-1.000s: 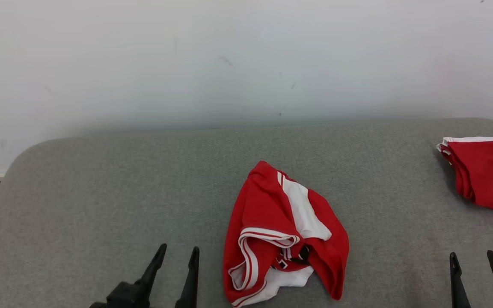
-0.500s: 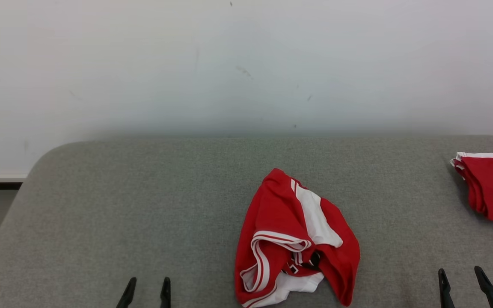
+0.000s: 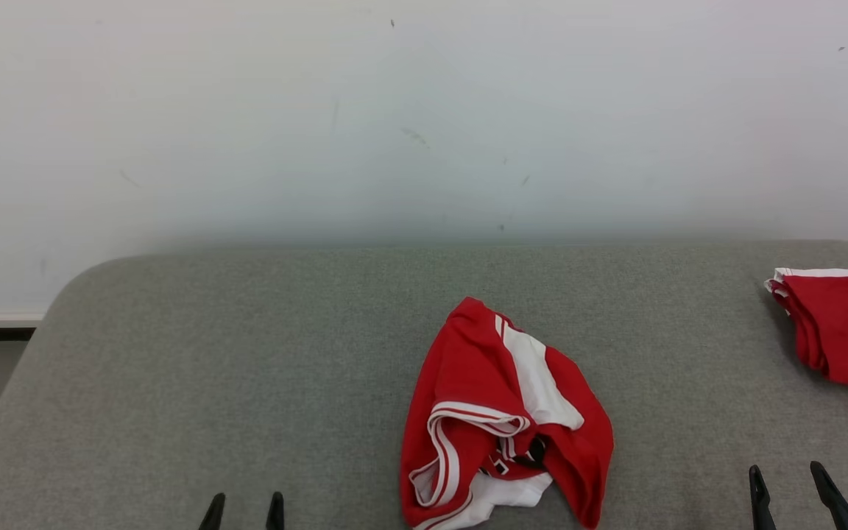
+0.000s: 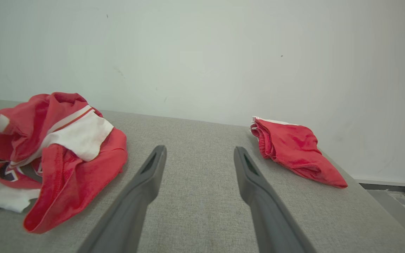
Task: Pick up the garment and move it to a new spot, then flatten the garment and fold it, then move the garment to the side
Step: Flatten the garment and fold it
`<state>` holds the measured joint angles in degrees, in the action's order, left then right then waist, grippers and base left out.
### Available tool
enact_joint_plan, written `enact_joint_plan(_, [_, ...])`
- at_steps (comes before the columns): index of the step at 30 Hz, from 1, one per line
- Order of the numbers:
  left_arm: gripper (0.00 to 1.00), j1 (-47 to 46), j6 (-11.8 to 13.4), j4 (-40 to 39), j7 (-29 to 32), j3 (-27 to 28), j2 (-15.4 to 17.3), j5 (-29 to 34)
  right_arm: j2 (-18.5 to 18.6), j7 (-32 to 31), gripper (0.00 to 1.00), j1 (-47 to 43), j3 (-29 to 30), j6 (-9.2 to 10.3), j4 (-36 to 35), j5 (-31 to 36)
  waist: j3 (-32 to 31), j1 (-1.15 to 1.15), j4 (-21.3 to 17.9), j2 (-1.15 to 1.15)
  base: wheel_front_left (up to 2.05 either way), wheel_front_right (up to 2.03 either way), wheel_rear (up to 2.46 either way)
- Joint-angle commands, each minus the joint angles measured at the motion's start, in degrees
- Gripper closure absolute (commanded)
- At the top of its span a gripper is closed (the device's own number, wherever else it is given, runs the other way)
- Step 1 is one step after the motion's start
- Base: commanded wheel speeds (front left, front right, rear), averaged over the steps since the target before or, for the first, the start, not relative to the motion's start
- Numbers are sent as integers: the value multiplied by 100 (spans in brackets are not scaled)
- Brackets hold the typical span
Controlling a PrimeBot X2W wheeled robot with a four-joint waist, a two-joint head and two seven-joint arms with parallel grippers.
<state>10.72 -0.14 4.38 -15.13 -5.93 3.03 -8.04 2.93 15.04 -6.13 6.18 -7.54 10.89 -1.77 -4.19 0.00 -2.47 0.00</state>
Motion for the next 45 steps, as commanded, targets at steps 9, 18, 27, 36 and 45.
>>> enact_joint_plan(9, [0,38,-54,13,1,27,-3,39,1,16,0,14,-35,12,28,-46,29,0,40,0,0,0,0])
enact_joint_plan(18, [0,22,5,13,1,-24,-4,-32,1,16,0,15,-38,12,50,-56,38,0,33,0,0,0,0])
enact_joint_plan(27, [0,-2,7,-4,1,-32,-4,-26,1,16,0,27,-54,12,48,-63,51,0,27,0,0,0,0])
enact_joint_plan(36, [0,-13,-49,39,1,-149,-5,-117,1,16,0,50,-84,12,-18,-58,83,0,43,0,0,0,0])
enact_joint_plan(45, [0,-214,-550,663,1,-939,-3,-360,2,16,0,123,-137,12,-17,-34,143,0,-81,0,0,0,0])
